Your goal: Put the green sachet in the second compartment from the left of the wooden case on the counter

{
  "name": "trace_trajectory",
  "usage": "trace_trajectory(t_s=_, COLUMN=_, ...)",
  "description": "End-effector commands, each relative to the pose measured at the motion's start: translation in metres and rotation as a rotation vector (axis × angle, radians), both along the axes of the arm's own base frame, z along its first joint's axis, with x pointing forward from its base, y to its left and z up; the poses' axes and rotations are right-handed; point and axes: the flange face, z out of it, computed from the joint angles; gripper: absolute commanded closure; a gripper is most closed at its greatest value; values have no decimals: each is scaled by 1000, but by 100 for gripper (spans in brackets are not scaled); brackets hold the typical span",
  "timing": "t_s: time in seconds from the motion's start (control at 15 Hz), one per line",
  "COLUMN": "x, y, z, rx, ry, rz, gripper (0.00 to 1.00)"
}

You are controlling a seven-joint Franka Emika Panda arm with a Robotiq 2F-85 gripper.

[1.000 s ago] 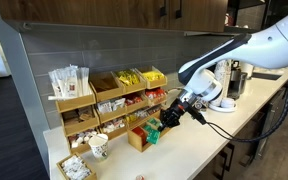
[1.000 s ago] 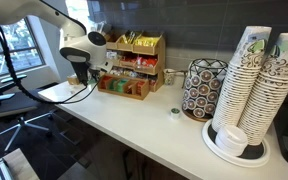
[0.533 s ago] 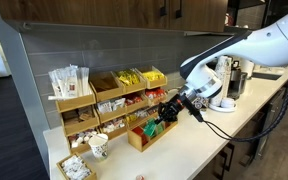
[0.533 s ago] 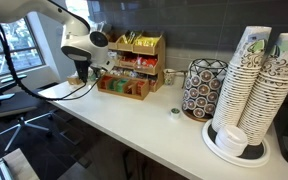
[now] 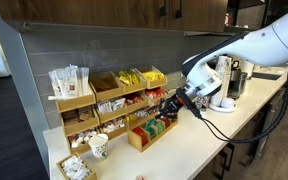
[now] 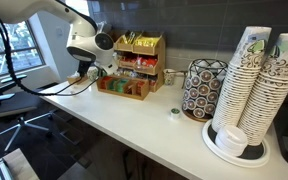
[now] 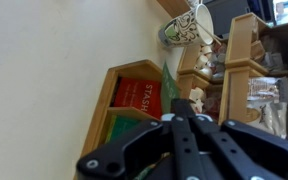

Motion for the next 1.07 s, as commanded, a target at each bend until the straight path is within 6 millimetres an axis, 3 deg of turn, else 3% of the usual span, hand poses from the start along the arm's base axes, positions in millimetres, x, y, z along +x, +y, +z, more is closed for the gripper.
trace_trajectory(t_s=0.0, x=10, y=-5, z=-8, rx=76, ry=101, rz=-114, gripper=100)
trace_trajectory(t_s=0.53, x=27, y=-17, z=-20, rx=169, ry=240, rz=-338, gripper=100)
trace_trajectory(t_s=1.0, x=35, y=-24, z=-35, rx=267, ry=340, rz=-416, gripper=100)
